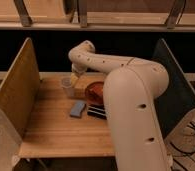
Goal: Pick up the ceramic cup
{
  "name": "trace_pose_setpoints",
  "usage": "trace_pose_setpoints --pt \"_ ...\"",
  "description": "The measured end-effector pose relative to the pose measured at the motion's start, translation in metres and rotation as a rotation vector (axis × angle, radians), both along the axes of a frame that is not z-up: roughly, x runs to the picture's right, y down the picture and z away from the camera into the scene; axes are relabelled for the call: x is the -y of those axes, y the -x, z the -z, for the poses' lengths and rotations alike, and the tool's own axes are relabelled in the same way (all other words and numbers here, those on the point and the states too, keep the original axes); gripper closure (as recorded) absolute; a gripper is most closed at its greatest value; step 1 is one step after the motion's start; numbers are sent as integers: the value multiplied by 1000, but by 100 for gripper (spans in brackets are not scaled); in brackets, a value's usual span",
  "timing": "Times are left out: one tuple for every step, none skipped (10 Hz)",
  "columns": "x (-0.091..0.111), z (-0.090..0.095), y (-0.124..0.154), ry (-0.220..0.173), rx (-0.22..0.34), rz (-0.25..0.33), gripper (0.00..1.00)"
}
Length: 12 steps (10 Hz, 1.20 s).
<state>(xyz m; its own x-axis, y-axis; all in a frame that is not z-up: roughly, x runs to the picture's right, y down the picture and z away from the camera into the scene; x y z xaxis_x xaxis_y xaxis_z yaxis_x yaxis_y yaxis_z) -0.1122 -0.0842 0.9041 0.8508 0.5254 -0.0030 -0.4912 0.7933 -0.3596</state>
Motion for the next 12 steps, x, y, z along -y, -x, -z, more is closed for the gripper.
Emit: trace_pose_setpoints --pt "3 -3 6 -9 8 25 20" --pt "4 -6 14 -17 21 47 20" --pt "7 -8 19 -24 30 56 20" --pt "8 -11 22 -30 40 64 20" --pt "7 -15 24 -28 46 65 20" --pt "4 -20 23 -22 46 62 20" --pt "-1 -26 20 -11 46 50 20" --pt "-9 -36 16 10 47 28 20" --pt "-16 -43 15 30 53 8 20" --pt "-23 -49 17 50 65 -8 24" --pt "-30 -55 21 70 87 -20 32" --pt "-35 -58 32 88 124 -28 44"
